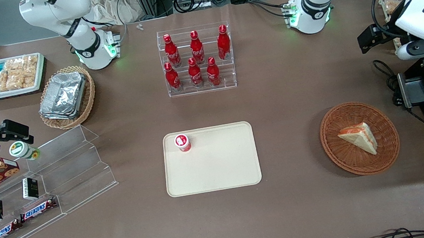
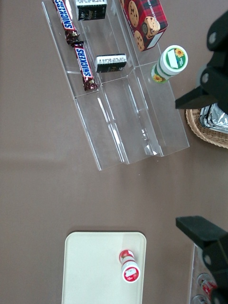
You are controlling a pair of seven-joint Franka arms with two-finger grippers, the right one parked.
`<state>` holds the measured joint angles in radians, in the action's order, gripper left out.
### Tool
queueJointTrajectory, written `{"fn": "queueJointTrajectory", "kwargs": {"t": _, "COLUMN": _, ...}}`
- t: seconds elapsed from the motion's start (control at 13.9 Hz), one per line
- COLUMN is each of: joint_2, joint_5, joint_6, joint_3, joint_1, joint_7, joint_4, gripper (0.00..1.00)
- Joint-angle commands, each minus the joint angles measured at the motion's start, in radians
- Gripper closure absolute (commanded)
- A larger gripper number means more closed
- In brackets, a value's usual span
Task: Place sandwich from basket to tray
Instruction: 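Move the left gripper over the wicker basket holding the sandwich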
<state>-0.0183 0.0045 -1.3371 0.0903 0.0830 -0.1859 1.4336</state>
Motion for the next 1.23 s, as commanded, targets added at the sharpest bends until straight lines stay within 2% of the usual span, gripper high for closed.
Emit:
{"fn": "queueJointTrajectory", "kwargs": {"t": 0.0, "joint_2": 0.001, "joint_5": 0.025, "joint_6": -0.004, "joint_3": 0.017, "joint_1": -0.020, "joint_7": 0.014, "joint_4": -0.002, "gripper": 0.00}}
{"fn": "queueJointTrajectory", "kwargs": {"t": 0.29, "joint_2": -0.006, "joint_5": 0.066, "joint_6": -0.014, "joint_3": 0.008, "joint_1": -0.023, "joint_7": 0.010, "joint_4": -0.002, "gripper": 0.00}}
{"fn": "queueJointTrajectory", "kwargs": {"t": 0.43, "joint_2": -0.020, "joint_5": 0.065, "joint_6": -0.019, "joint_3": -0.038, "joint_1": -0.028, "joint_7": 0.005, "joint_4": 0.007, "gripper": 0.00}}
{"fn": "queueJointTrajectory", "kwargs": {"t": 0.65, "joint_2": -0.118, "joint_5": 0.066, "joint_6": -0.068, "joint_3": -0.089, "joint_1": -0.031, "joint_7": -0.064, "joint_4": 0.013, "gripper": 0.00}}
{"fn": "queueJointTrajectory", "kwargs": {"t": 0.94, "joint_2": -0.241, "joint_5": 0.092, "joint_6": -0.241, "joint_3": -0.098, "joint_1": -0.032, "joint_7": -0.432, "joint_4": 0.080, "gripper": 0.00}}
{"fn": "queueJointTrajectory", "kwargs": {"t": 1.15, "joint_2": -0.273, "joint_5": 0.075, "joint_6": -0.488, "joint_3": -0.103, "joint_1": -0.034, "joint_7": -0.625, "joint_4": 0.239, "gripper": 0.00}}
